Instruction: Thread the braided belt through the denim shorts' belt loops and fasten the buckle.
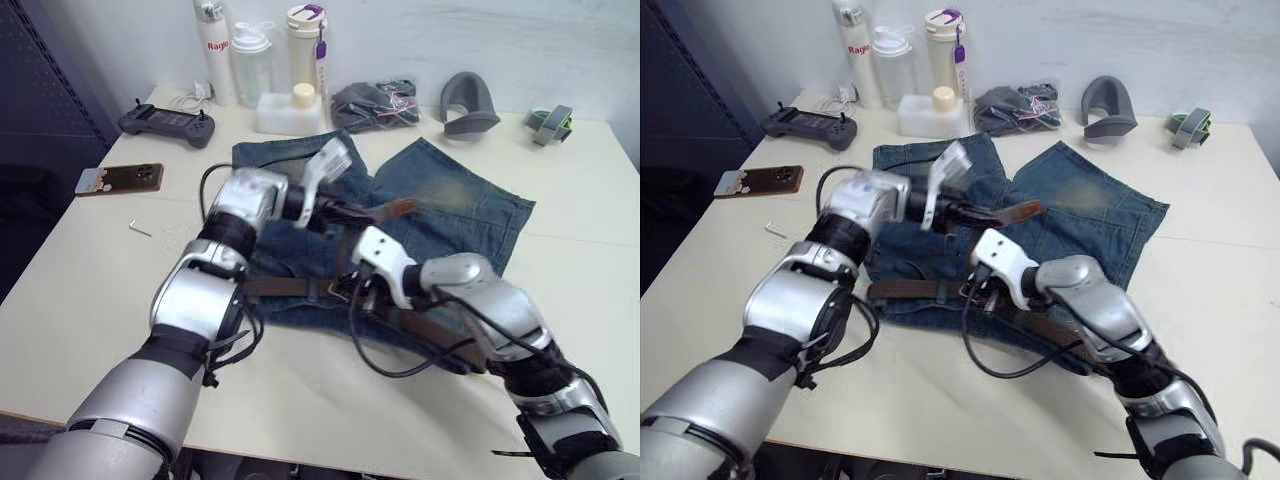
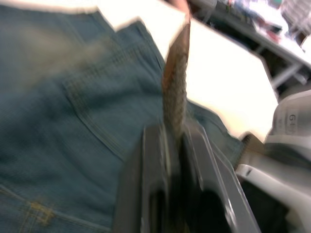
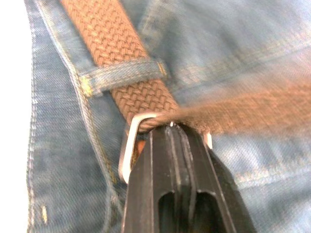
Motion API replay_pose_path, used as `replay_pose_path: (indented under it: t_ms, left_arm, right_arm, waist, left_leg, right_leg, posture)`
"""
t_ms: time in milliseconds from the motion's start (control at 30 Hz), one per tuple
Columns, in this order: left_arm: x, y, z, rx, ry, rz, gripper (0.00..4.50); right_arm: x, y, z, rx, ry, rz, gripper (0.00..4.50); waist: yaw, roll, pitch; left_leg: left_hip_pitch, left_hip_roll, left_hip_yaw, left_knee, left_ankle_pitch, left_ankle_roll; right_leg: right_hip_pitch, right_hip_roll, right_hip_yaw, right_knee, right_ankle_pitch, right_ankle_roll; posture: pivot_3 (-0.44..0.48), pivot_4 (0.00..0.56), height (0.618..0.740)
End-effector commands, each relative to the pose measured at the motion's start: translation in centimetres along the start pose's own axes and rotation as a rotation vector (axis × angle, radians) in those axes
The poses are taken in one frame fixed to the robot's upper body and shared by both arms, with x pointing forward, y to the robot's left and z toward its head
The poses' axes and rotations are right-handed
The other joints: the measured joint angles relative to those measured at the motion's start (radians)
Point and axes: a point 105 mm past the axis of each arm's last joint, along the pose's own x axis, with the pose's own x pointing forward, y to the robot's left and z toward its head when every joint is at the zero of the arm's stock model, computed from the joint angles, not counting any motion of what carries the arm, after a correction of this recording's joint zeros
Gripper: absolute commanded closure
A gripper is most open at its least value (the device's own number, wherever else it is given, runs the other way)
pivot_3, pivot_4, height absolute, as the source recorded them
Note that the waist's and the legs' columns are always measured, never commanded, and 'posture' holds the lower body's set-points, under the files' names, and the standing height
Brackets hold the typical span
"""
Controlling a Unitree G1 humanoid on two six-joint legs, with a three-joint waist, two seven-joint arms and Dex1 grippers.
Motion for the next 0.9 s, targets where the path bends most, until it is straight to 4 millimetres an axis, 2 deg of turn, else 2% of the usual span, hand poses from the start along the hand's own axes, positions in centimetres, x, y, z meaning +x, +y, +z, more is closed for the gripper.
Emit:
replay_pose_path:
  t_ms: [33, 233, 400, 500, 567, 667, 767, 867, 900]
  left_arm:
    - [-0.9, -1.0, 2.6, 0.109, -0.071, -0.007, 4.50]
    - [-0.8, -2.7, 0.4, 0.156, -0.014, -0.039, 4.50]
    - [-0.9, -3.8, -0.1, 0.200, -0.011, -0.034, 4.50]
    - [-1.2, -4.4, -0.4, 0.288, 0.012, -0.045, 4.50]
    - [-1.8, -4.7, -1.3, 0.435, 0.083, -0.061, 4.50]
    - [-2.6, -4.6, -2.3, 0.581, 0.172, -0.067, 4.50]
    - [-3.4, -3.7, -3.1, 0.772, 0.270, -0.060, 4.50]
    - [-3.7, -3.3, -3.1, 0.888, 0.306, -0.069, 4.50]
    - [-3.6, -3.2, -2.8, 0.916, 0.299, -0.074, 4.50]
  right_arm:
    - [-1.7, -0.8, -2.4, 0.196, 0.071, -0.021, 4.44]
    - [-4.5, -1.0, 0.8, 0.265, -0.076, -0.029, 4.44]
    - [-8.0, -0.5, 3.5, 0.228, -0.220, -0.023, 4.44]
    - [-9.0, 0.5, 3.6, 0.134, -0.212, -0.015, 4.44]
    - [-9.1, 1.9, 2.7, 0.058, -0.162, -0.005, 4.44]
    - [-9.1, 2.1, 2.2, 0.038, -0.148, -0.045, 4.44]
    - [-8.3, 3.3, 1.4, -0.084, -0.105, -0.070, 3.45]
    - [-7.7, 3.8, 1.1, -0.206, -0.090, -0.116, 2.06]
    - [-7.7, 3.3, 1.1, -0.231, -0.095, -0.160, 1.55]
  waist:
    - [0.006, -0.002, 0.013]
    - [0.012, -0.001, 0.017]
    - [0.010, 0.000, 0.028]
    - [0.009, 0.000, 0.033]
    - [0.009, -0.001, 0.033]
    - [0.006, -0.001, 0.033]
    - [0.000, -0.001, 0.034]
    - [-0.002, -0.001, 0.034]
    - [-0.002, -0.001, 0.034]
  left_leg:
    - [-0.001, -0.001, -0.004, -0.002, 0.002, 0.000]
    - [-0.001, -0.011, -0.015, -0.018, 0.006, 0.006]
    - [-0.001, -0.014, -0.014, -0.025, 0.009, 0.011]
    - [-0.001, -0.014, -0.014, -0.026, 0.009, 0.011]
    - [0.000, -0.015, -0.014, -0.028, 0.009, 0.011]
    - [0.002, -0.015, -0.014, -0.032, 0.010, 0.011]
    - [0.002, -0.017, -0.014, -0.036, 0.014, 0.012]
    - [0.004, -0.017, -0.015, -0.038, 0.017, 0.012]
    - [0.004, -0.018, -0.015, -0.038, 0.018, 0.012]
  right_leg:
    - [0.002, 0.000, -0.004, -0.003, 0.001, 0.000]
    - [0.009, -0.002, -0.008, -0.014, 0.004, 0.007]
    - [0.012, -0.002, -0.009, -0.024, 0.007, 0.013]
    - [0.012, -0.002, -0.009, -0.025, 0.007, 0.013]
    - [0.014, -0.002, -0.009, -0.026, 0.007, 0.013]
    - [0.015, -0.002, -0.010, -0.029, 0.007, 0.013]
    - [0.015, -0.002, -0.011, -0.031, 0.008, 0.014]
    - [0.019, -0.003, -0.012, -0.035, 0.010, 0.015]
    - [0.019, -0.003, -0.012, -0.035, 0.011, 0.015]
  posture:
    - [0.000, 0.150, 0.649]
    - [0.000, 0.150, 0.649]
    - [0.000, 0.150, 0.649]
    - [0.000, 0.150, 0.649]
    - [0.000, 0.150, 0.649]
    - [0.000, 0.150, 0.649]
    - [0.000, 0.150, 0.649]
    - [0.000, 0.150, 0.649]
    - [0.000, 0.150, 0.649]
